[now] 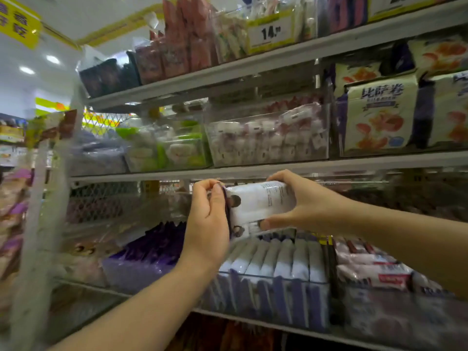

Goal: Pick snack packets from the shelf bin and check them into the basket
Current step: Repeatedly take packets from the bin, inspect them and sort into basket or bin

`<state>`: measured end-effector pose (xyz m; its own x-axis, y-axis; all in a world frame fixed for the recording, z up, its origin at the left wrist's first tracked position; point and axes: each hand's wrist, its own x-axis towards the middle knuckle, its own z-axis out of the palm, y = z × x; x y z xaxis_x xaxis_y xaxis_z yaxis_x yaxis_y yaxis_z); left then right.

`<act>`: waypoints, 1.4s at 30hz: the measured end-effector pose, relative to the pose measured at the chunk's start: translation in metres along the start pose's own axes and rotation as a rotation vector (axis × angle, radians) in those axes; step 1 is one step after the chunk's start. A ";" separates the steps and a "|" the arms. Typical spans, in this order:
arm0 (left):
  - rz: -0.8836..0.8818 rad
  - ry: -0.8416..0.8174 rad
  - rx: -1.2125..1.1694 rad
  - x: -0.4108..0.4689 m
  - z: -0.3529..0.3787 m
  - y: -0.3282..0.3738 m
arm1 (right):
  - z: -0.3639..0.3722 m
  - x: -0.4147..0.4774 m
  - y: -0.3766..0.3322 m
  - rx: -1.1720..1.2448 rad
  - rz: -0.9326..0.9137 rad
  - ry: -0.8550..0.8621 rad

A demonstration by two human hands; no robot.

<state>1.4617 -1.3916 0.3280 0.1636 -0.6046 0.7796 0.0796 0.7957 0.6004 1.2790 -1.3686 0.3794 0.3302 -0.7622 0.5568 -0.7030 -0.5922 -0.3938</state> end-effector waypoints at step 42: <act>-0.864 0.100 0.171 -0.233 -0.296 -0.103 | 0.411 -0.096 -0.039 1.278 0.443 -0.614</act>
<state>1.7065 -1.3218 0.0323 0.2006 -0.9793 0.0271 0.0684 0.0416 0.9968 1.5333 -1.3799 0.0405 0.6786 -0.7336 -0.0377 0.0934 0.1371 -0.9862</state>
